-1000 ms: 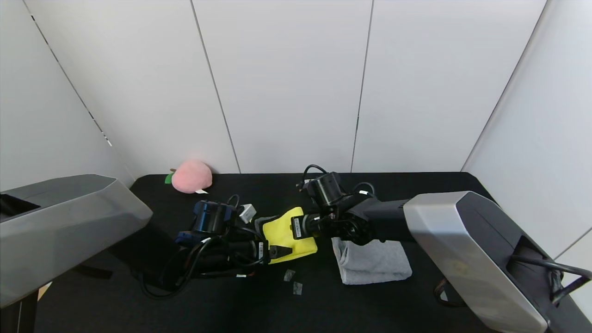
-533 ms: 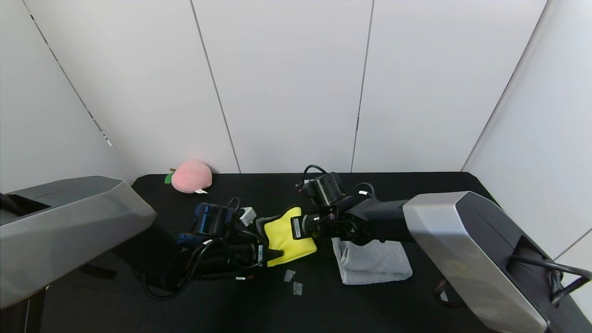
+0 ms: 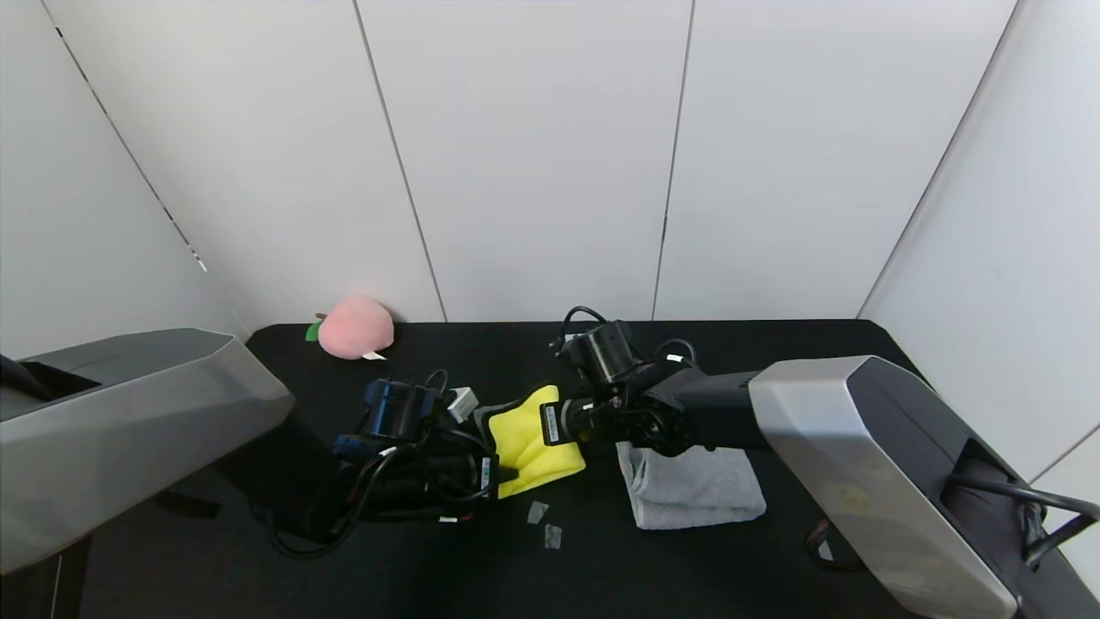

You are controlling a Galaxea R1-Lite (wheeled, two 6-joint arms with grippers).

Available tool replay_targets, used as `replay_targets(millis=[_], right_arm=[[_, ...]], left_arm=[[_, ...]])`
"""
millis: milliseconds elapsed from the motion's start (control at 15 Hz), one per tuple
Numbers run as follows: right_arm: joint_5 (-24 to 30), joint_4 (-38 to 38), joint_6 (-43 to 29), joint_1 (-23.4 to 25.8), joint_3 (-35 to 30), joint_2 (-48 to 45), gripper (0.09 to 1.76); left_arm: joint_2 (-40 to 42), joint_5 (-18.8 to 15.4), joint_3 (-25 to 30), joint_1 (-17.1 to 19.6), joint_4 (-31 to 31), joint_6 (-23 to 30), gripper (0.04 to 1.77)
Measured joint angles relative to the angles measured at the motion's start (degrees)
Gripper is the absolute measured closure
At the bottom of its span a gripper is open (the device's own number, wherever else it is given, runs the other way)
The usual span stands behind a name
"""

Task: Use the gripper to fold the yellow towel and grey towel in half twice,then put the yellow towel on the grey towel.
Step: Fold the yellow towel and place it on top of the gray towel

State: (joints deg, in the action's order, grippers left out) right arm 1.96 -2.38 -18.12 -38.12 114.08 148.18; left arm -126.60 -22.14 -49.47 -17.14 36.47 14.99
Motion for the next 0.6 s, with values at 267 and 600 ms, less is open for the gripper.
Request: replay_targets(millis=[267,600], right_arm=[[-0.16,-1.21,0.02,-0.3,-0.16,-1.18,1.71],[-0.16,-5.56,0.02,-0.02,-0.71,-5.49,1.71]], left_arm=[[1.71,1.58,0.49,-0.06,-0.38,0.05,1.61],[6.47,6.22,-0.39,-1.24,-6.02,-1.26,1.61]])
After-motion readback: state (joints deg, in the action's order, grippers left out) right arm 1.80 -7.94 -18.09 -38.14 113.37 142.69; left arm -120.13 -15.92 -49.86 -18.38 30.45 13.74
